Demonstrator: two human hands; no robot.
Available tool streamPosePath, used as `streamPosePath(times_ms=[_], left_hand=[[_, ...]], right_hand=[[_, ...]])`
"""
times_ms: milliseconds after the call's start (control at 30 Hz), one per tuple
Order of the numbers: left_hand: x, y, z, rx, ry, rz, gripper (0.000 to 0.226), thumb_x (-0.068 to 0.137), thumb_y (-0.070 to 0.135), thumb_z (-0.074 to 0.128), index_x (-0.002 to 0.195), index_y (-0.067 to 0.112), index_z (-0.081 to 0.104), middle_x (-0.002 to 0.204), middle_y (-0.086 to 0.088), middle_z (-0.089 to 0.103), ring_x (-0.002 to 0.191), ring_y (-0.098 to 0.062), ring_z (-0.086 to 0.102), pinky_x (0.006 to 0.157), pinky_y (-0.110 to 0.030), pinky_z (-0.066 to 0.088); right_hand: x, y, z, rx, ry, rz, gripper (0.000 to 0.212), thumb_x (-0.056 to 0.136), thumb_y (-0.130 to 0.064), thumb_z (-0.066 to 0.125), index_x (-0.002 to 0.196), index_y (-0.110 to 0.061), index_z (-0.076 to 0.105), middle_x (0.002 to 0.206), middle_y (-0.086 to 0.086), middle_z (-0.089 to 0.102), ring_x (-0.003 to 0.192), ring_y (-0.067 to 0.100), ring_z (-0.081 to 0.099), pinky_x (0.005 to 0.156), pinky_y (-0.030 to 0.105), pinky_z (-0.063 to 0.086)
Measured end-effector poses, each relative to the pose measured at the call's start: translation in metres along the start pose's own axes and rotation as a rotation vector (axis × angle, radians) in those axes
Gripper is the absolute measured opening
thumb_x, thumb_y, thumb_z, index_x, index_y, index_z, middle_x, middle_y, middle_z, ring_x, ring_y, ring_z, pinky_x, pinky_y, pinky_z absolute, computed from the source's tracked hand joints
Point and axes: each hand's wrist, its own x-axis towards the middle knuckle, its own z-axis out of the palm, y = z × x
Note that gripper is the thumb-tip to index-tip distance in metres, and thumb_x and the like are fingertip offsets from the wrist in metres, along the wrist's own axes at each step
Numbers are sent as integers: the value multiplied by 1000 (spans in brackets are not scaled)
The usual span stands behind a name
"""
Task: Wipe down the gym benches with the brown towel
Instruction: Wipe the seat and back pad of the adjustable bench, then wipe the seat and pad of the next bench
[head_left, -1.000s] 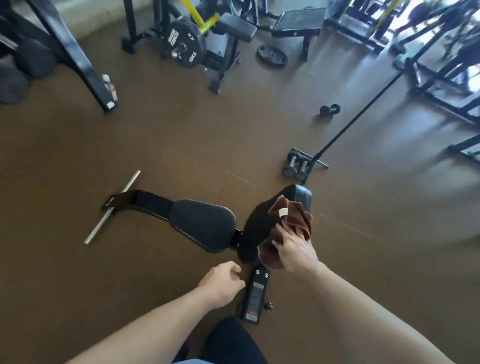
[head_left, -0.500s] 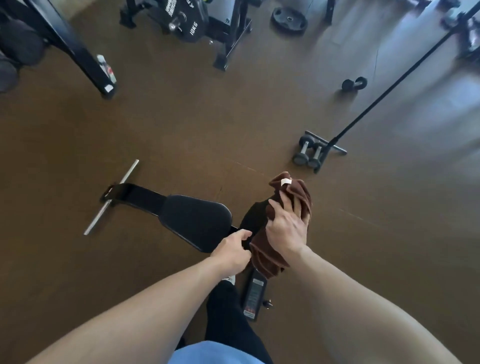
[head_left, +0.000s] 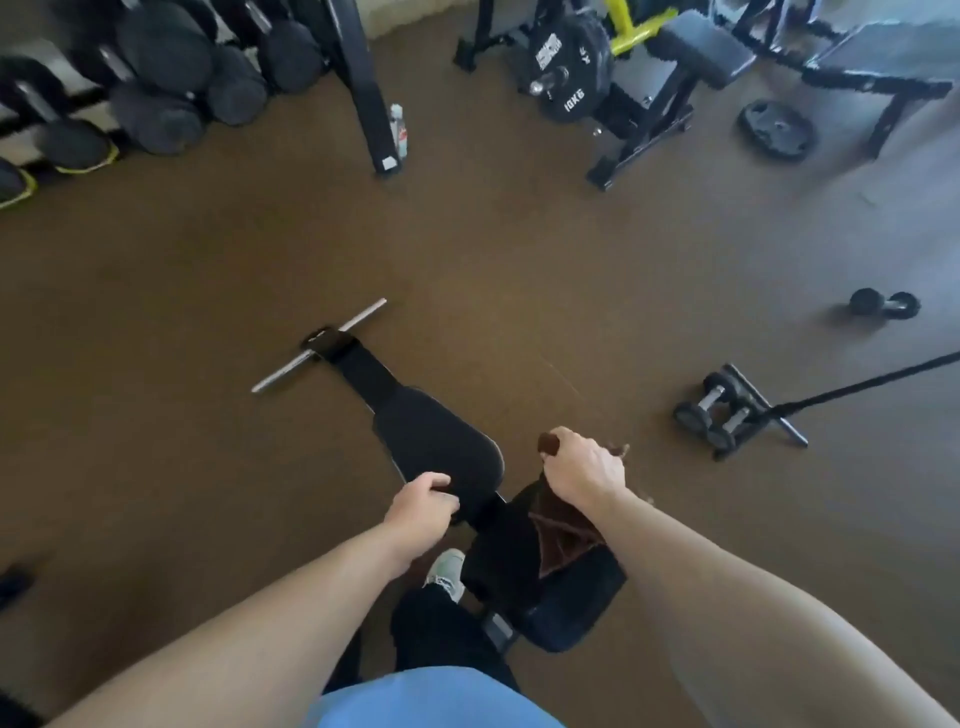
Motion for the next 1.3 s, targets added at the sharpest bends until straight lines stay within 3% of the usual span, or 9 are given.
streamPosePath(times_ms=[267,400,500,667,767,900,1033,1200,1300], left_hand=[[-48,-65,-100,-785,304,-162,44,101,54,51,130,22,60,121,-4,66,110,-25,64,104,-48,51],[-83,-123,-153,-1309,283,-98,87,68,86,64,127,22,68,122,-9,73,116,-31,67,108,-52,47],[-113,-172,-182,-1458,340,-124,67,82,66,70,124,14,71,116,-14,75,107,-33,72,91,-44,57],[-144,-260,-195,-1429,551,-163,27,98,39,65,108,14,67,102,-8,75,95,-26,71,90,-40,56],[-164,-313,-197,-1426,567,-150,31,97,49,63,111,21,65,110,-4,75,104,-25,71,105,-46,51],[-199,-366,-209,-1400,571,-85,35,95,51,66,117,24,68,107,-2,78,101,-25,74,99,-48,56],[-227,-408,-224,-1253,620,-53,36,97,42,65,126,20,63,114,-1,72,105,-20,68,102,-39,53],[-247,-460,-239,-1220,771,-23,37,101,36,61,131,15,64,112,-1,69,96,-12,65,68,-12,46],[-254,-483,-251,-1249,844,-25,32,102,35,58,124,14,66,102,5,67,91,-8,62,68,-11,44]], right_hand=[[-55,-184,47,239,-339,-650,27,104,-34,60,129,-45,60,114,-15,72,99,11,70,90,43,61],[-122,-249,75,77,-511,-987,51,95,-22,74,140,-39,58,142,-15,59,131,6,54,115,27,42],[-161,-279,105,-114,-714,-1110,58,87,-27,81,137,-46,58,154,-18,48,147,2,35,120,29,27],[-213,-322,163,126,-541,-995,36,92,-31,78,125,-38,67,118,-21,71,113,-6,63,106,34,53],[-241,-355,197,69,-454,-914,71,89,-43,79,151,-37,45,140,-17,58,127,3,57,111,37,49],[-273,-398,241,55,-766,-698,103,84,-50,82,165,-33,20,155,-10,48,140,11,48,116,36,39],[-300,-429,282,-39,-918,-738,80,82,-39,87,151,-31,48,136,-10,66,130,11,58,114,36,44],[-346,-467,322,-233,-914,-965,44,83,-22,87,119,-35,65,111,-18,72,99,-4,65,87,12,51],[-362,-492,346,-274,-869,-1048,34,83,-26,87,111,-31,68,105,-12,76,98,2,69,83,18,53]])
